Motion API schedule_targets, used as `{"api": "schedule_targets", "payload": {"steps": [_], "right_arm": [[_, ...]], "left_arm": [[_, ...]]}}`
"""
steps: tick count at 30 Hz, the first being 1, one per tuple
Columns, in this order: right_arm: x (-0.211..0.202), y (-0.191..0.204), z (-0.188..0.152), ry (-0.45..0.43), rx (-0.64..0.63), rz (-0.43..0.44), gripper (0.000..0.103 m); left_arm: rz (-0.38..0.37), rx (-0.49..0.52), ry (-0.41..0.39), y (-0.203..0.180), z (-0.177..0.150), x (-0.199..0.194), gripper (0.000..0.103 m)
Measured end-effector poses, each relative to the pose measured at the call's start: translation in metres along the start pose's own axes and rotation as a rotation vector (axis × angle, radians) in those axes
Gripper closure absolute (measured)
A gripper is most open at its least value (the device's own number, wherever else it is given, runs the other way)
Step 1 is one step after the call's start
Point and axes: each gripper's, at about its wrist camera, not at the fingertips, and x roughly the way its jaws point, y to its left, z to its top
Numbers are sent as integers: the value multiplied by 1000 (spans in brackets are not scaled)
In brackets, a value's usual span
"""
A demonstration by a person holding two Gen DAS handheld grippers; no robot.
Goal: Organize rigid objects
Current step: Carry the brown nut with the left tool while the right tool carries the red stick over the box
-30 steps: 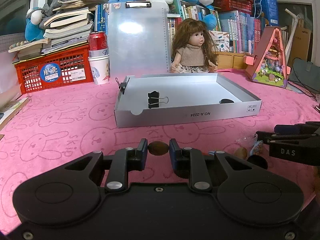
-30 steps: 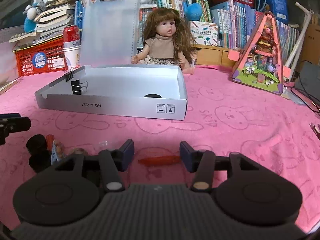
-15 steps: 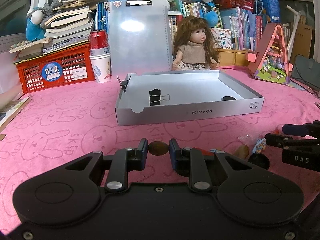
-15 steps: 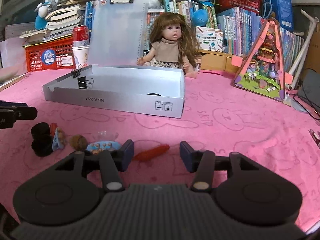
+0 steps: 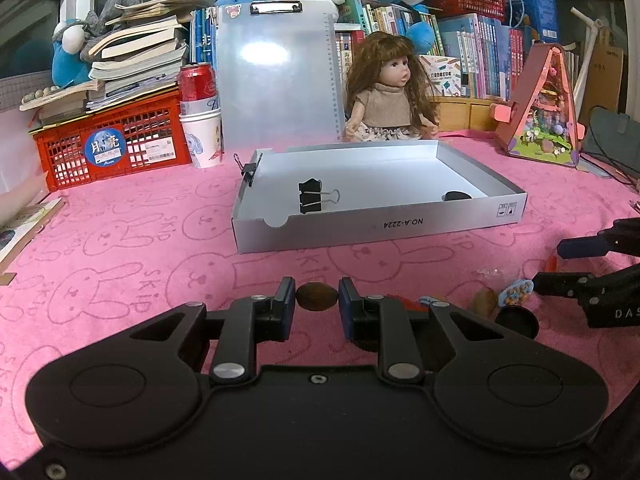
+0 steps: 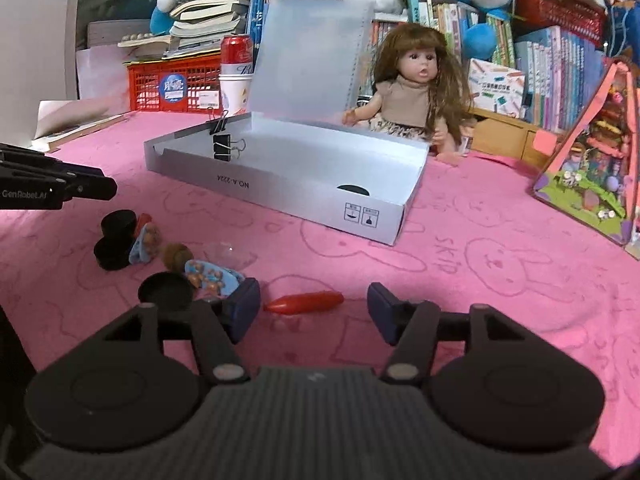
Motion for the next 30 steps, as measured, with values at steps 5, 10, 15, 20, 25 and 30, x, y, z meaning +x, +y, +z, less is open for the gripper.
{"api": "schedule_targets", "payload": {"steps": [5,10,15,20,25,30], "right_arm": [[0,0,1,7,5,31,52],[-3,7,1,-17,4,11,54],[-5,10,12,-48,28,-10,55],[0,9,28,-60,55,-43,55],[10,8,42,-59,89,-73,55],[20,7,54,-60,120,-88,55]], "left_arm": [[1,0,-1,0,0,0,81],[0,-5,-5,-2,3,0,81],[-3,-17,-16,-2,12,3,81],[3,-38,-33,0,27,11,81],[1,-79,-27,2,40,23,81],[4,-90,-30,2,55,36,81]]}}
